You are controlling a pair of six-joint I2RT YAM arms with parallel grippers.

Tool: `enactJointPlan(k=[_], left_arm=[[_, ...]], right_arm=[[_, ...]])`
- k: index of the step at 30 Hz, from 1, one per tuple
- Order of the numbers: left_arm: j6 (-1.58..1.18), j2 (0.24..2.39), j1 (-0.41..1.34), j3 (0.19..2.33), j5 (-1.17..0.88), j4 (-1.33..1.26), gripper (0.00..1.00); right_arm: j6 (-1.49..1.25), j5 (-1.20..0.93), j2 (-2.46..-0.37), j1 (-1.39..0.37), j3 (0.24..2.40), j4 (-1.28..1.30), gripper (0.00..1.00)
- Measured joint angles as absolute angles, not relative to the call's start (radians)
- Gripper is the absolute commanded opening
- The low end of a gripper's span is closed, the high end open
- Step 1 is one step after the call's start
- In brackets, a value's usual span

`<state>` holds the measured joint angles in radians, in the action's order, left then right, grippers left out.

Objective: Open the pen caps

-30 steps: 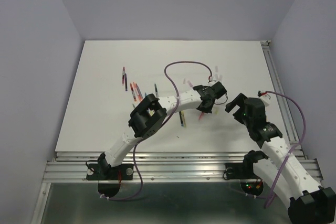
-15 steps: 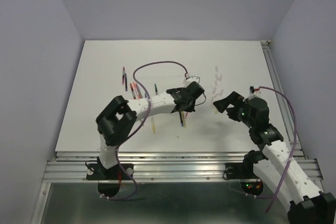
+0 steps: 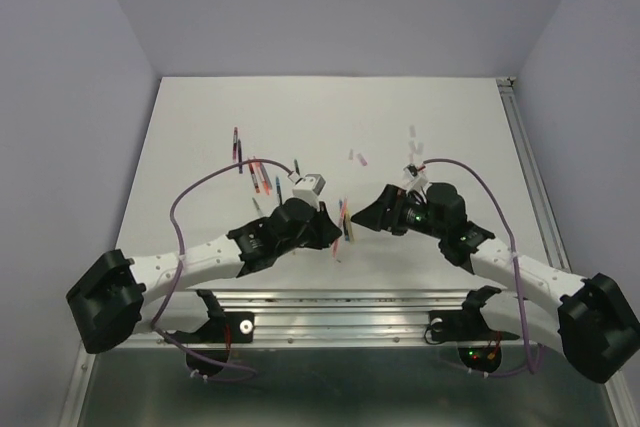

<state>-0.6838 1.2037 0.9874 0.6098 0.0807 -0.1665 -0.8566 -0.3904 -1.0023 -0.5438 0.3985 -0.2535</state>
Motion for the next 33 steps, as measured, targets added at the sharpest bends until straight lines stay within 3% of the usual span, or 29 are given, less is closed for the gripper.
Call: enactJointPlan(k=[7, 13, 20, 25, 29, 33], left_arm=[[-0.710, 1.059, 0.989, 0.529, 0.050, -0.225, 0.00], [-0.723, 1.044, 0.990, 0.515, 0.032, -0.250, 0.00], [-0.736, 1.045, 0.993, 0.514, 0.027, -0.252, 0.00], [-0.741, 1.045, 0.993, 0.514, 0.031, -0.251, 0.00], [-0.742, 1.045, 0.993, 0.514, 0.035, -0.250, 0.00], [-0.745, 1.046, 0.993, 0.514, 0.034, -0.244, 0.00]], right_arm=[[-0.868, -0.338, -1.092, -0.594, 0.432, -0.363, 0.99], [-0.863, -0.306, -1.178, -0.642, 0.516, -0.397, 0.89], [-0.840, -0.268, -1.229, -0.670, 0.592, -0.397, 0.52], [-0.833, -0.260, -1.248, -0.676, 0.616, -0.373, 0.36], [-0.826, -0.258, -1.248, -0.678, 0.616, -0.343, 0.10], [-0.826, -0.251, -1.246, -0.682, 0.623, -0.326, 0.01]])
